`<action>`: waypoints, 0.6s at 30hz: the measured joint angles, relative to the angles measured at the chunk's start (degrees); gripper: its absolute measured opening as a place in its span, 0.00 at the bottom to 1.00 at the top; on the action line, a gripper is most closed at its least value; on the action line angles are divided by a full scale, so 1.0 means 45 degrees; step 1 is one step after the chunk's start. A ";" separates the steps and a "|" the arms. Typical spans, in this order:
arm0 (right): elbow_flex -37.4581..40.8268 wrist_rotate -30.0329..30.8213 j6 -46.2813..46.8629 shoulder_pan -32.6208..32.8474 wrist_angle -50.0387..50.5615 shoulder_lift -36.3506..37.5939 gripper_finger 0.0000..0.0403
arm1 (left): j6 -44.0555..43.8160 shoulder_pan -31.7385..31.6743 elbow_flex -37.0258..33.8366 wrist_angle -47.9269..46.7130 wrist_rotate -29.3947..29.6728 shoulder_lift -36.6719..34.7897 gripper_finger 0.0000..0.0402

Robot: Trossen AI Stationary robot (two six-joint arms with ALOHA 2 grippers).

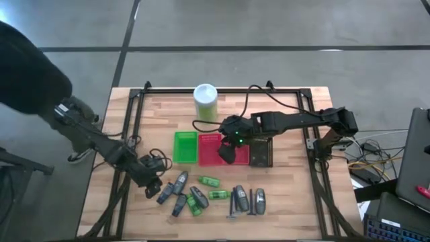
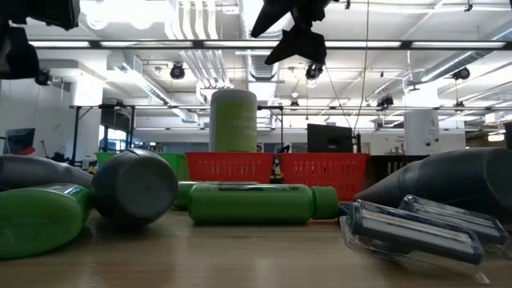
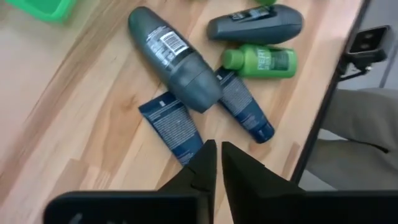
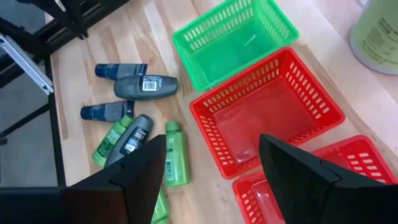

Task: Pick & Place Travel size toiletries
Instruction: Put the black deodorant into the green bin

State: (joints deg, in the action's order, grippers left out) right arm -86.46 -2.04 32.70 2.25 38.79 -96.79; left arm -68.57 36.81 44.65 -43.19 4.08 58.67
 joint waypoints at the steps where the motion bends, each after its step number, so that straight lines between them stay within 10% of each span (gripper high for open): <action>1: 0.0000 0.0024 0.0028 0.0045 0.0186 0.0008 0.65 | -0.0035 0.0003 -0.0003 0.0144 0.0029 0.0135 0.09; 18: 0.0078 0.0159 -0.0031 0.0678 0.0949 0.0042 0.71 | -0.0852 -0.0287 0.0016 0.1862 0.1498 0.1797 0.11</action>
State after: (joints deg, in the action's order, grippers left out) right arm -86.11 -1.32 32.56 5.30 43.06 -96.60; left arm -72.40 35.52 44.73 -34.80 10.81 66.75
